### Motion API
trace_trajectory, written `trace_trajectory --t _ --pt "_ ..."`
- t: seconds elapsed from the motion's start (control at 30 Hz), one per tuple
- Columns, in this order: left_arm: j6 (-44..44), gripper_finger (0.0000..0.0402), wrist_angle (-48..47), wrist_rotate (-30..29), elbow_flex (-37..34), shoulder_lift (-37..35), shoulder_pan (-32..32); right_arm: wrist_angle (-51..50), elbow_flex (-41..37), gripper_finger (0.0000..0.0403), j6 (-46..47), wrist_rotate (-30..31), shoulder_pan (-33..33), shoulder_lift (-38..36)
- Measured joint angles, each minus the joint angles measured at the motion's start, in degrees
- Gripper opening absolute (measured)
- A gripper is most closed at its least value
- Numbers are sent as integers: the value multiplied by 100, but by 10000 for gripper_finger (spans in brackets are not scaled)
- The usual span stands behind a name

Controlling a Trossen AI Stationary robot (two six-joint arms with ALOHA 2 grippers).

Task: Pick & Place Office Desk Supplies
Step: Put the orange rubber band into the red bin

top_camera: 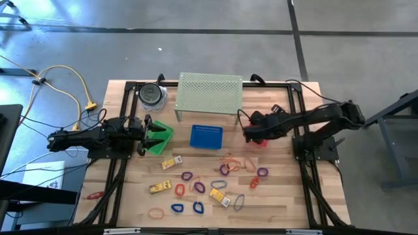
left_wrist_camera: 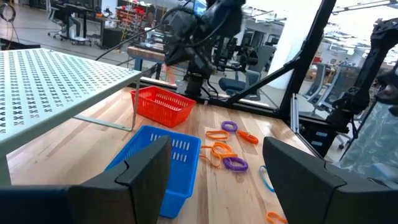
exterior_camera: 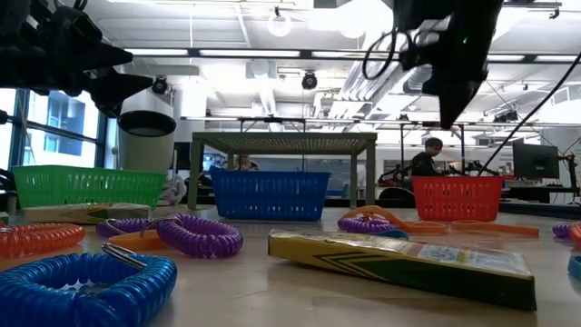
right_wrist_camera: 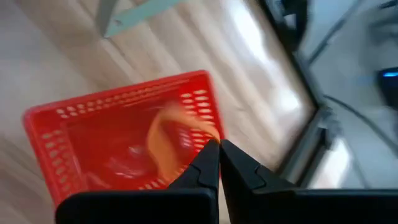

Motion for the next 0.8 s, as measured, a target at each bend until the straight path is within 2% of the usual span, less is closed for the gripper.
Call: trace_trajectory --t 0.27,0.6,0.7,0.8 --pt "2 246 0 0 -2 0 0 1065 -862 2 -158 -508 -508 -38" --pt "4 246 0 -2 0 0 1 1921 -1406 4 -150 -636 -646 -31" --pt "4 246 0 -2 -1 0 1 2055 -1407 23 -331 -736 -585 -31" --pt "4 246 0 -2 -1 0 2 2133 -1407 62 -323 -774 -546 -31"
